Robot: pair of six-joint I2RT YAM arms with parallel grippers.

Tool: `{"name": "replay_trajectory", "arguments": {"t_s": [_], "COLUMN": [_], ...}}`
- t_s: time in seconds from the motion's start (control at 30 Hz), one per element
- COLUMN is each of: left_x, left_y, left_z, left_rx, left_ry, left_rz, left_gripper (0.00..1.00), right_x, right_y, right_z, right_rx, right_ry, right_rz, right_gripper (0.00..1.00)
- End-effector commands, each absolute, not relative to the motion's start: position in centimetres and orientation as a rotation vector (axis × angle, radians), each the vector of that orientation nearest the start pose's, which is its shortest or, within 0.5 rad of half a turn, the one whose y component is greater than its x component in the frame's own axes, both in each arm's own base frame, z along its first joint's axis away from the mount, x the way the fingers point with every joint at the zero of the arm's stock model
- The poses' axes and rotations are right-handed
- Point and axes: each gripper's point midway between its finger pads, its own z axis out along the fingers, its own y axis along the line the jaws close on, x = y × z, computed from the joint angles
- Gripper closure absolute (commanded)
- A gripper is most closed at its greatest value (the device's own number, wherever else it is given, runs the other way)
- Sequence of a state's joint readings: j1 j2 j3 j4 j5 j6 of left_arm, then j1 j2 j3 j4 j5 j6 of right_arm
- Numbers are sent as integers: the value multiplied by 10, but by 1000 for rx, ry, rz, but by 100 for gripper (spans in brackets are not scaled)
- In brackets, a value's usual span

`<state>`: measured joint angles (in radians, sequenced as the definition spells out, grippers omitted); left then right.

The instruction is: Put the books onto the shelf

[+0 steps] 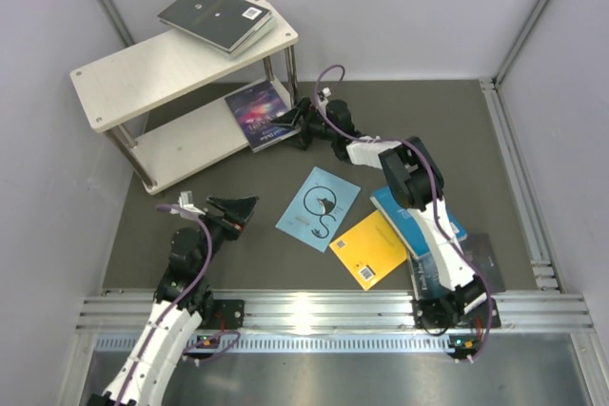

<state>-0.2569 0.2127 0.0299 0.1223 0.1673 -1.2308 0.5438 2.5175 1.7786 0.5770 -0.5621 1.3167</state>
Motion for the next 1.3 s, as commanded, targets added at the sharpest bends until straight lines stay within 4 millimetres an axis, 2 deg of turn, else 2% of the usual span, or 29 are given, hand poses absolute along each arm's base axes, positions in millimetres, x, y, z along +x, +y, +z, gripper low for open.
{"name": "replay_trajectory", "arguments": {"t_s": [0.0, 0.03, 0.07, 0.1, 0.17, 0.2, 0.3, 0.4, 0.47, 0.5, 0.53, 0.77, 0.87, 0.9, 0.93, 1.0, 1.07, 1.27], "left_x": [229, 229, 229, 229, 229, 229, 229, 230, 230, 230, 230, 230, 231, 231, 231, 231, 231, 232], "left_y": [-130, -130, -130, -129, -129, -129, -129, -129, -129, -129, -129, -129, -129, -129, -129, -129, -129, -127], "left_z": [150, 137, 136, 134, 132, 131, 129, 128, 127, 126, 124, 124, 122, 122, 121, 123, 122, 118], "left_rx": [-694, -707, -709, -711, -714, -716, -718, -719, -722, -721, -726, -725, -732, -732, -730, -728, -725, -714], "left_ry": [1637, 1663, 1666, 1666, 1667, 1667, 1673, 1676, 1680, 1682, 1687, 1689, 1687, 1687, 1688, 1685, 1688, 1706], "left_rz": [-1238, -1226, -1225, -1223, -1222, -1221, -1217, -1216, -1214, -1212, -1209, -1209, -1207, -1207, -1207, -1206, -1205, -1165], "left_gripper": [2, 2, 2, 2, 2, 2, 2, 2, 2, 2, 2, 3, 3, 3, 3, 3, 3, 2], "right_x": [488, 485, 483, 481, 478, 477, 477, 481, 486, 488, 493, 514, 521, 522, 522, 521, 518, 491], "right_y": [444, 443, 440, 440, 438, 437, 437, 438, 440, 442, 444, 451, 450, 449, 448, 445, 438, 418], "right_z": [121, 124, 119, 121, 121, 123, 123, 118, 123, 118, 126, 120, 117, 116, 115, 120, 116, 118], "right_rx": [221, 213, 222, 214, 208, 200, 199, 218, 218, 232, 225, 285, 305, 309, 311, 304, 312, 273], "right_ry": [2047, 2041, 2051, 2042, 2049, 2048, 2052, 2058, 2040, 2049, 2029, 2013, 2002, 2003, 2003, 1994, 1996, 2013], "right_rz": [1776, 1776, 1769, 1767, 1762, 1760, 1759, 1767, 1777, 1780, 1785, 1795, 1791, 1788, 1786, 1789, 1782, 1774], "right_gripper": [17, 22, 28, 45, 61, 75, 92, 95, 95, 95, 95, 88, 76, 57, 46, 29, 19, 13]}}
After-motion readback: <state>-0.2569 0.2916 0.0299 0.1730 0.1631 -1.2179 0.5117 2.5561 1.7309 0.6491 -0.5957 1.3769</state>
